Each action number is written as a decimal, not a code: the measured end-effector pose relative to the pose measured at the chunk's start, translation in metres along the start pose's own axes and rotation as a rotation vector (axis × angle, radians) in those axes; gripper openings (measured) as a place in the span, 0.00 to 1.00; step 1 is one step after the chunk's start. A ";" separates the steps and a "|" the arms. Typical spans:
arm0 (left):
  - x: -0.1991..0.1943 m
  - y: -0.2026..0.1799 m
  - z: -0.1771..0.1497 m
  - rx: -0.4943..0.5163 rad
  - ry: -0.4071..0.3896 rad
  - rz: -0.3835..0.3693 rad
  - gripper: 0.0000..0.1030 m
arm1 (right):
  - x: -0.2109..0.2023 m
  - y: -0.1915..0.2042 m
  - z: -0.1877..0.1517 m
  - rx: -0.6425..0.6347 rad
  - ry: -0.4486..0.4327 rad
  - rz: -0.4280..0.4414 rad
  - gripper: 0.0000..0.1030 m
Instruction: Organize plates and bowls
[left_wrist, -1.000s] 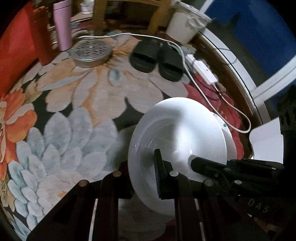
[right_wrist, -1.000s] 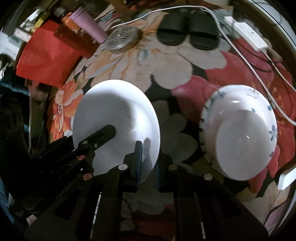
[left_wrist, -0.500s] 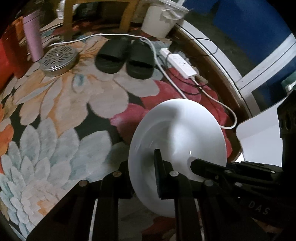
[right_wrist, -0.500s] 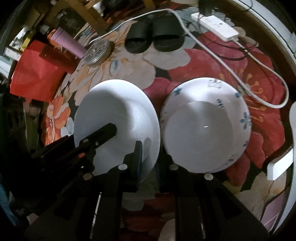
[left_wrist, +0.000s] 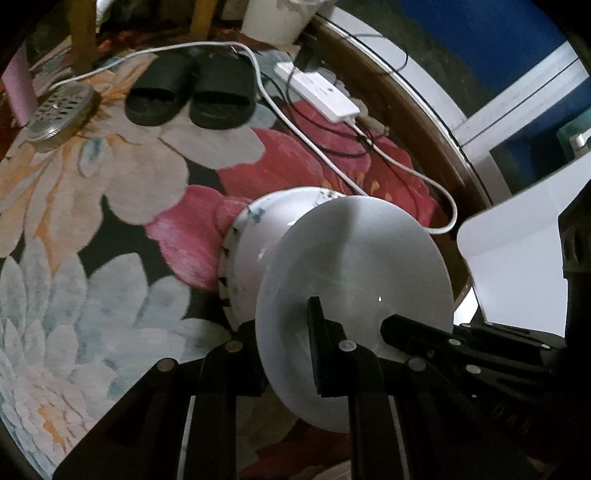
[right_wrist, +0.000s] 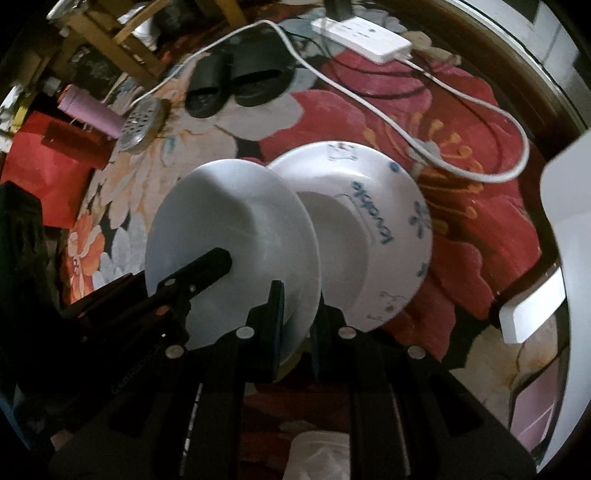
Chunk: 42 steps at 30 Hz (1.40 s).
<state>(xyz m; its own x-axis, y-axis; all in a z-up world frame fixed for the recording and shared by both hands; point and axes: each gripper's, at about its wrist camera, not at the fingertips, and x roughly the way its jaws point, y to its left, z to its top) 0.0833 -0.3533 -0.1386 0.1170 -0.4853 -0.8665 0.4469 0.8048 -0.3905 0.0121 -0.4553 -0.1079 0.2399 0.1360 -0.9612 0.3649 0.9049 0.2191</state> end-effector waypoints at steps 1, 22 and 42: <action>0.003 -0.002 -0.001 0.004 0.005 -0.001 0.15 | 0.000 -0.003 0.000 0.005 -0.001 -0.001 0.13; 0.015 0.008 0.001 -0.079 0.051 -0.090 0.42 | 0.016 -0.008 0.009 -0.034 -0.002 -0.054 0.11; -0.006 0.041 -0.003 -0.100 -0.026 0.068 0.99 | 0.011 -0.016 0.012 0.014 -0.004 -0.052 0.14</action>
<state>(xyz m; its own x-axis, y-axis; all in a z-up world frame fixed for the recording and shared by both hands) 0.0980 -0.3161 -0.1500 0.1679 -0.4360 -0.8842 0.3468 0.8657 -0.3610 0.0197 -0.4733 -0.1200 0.2234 0.0874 -0.9708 0.3897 0.9049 0.1711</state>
